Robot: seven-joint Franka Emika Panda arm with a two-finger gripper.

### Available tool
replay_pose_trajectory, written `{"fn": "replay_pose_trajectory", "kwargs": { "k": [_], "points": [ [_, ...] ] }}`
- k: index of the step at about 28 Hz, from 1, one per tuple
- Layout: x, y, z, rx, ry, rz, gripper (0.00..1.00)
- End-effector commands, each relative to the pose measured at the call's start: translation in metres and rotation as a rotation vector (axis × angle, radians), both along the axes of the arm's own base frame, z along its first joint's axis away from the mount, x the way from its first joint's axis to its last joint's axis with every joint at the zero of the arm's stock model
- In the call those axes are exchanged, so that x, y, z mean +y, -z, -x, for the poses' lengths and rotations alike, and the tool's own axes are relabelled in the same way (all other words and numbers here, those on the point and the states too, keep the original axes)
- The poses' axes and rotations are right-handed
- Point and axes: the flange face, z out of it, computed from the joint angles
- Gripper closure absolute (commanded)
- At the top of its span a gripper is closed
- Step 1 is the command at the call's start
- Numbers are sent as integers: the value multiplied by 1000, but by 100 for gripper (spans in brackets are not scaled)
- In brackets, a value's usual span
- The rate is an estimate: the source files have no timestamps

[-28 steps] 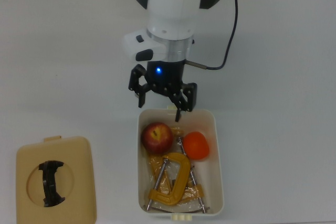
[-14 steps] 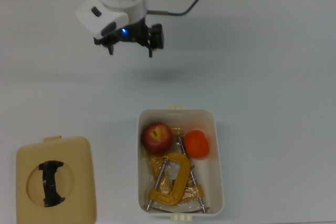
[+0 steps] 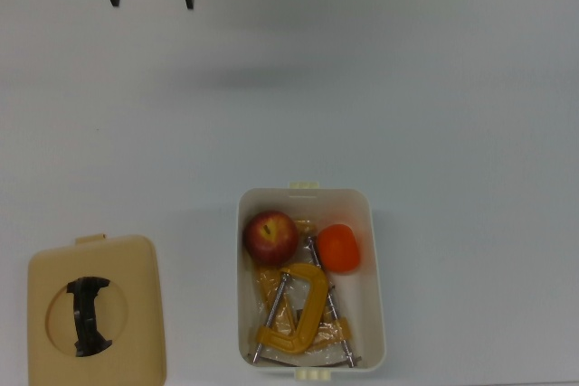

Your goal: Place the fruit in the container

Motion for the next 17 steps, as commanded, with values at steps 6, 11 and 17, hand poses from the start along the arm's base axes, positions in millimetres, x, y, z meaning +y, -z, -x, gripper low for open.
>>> {"fn": "replay_pose_trajectory", "kwargs": {
  "k": [6,11,17],
  "points": [
    [-12,-15,21,11,-32,-11,0],
    [-13,-13,20,11,-35,-11,0],
    [-18,-13,19,10,-26,-8,0]
  ]
}}
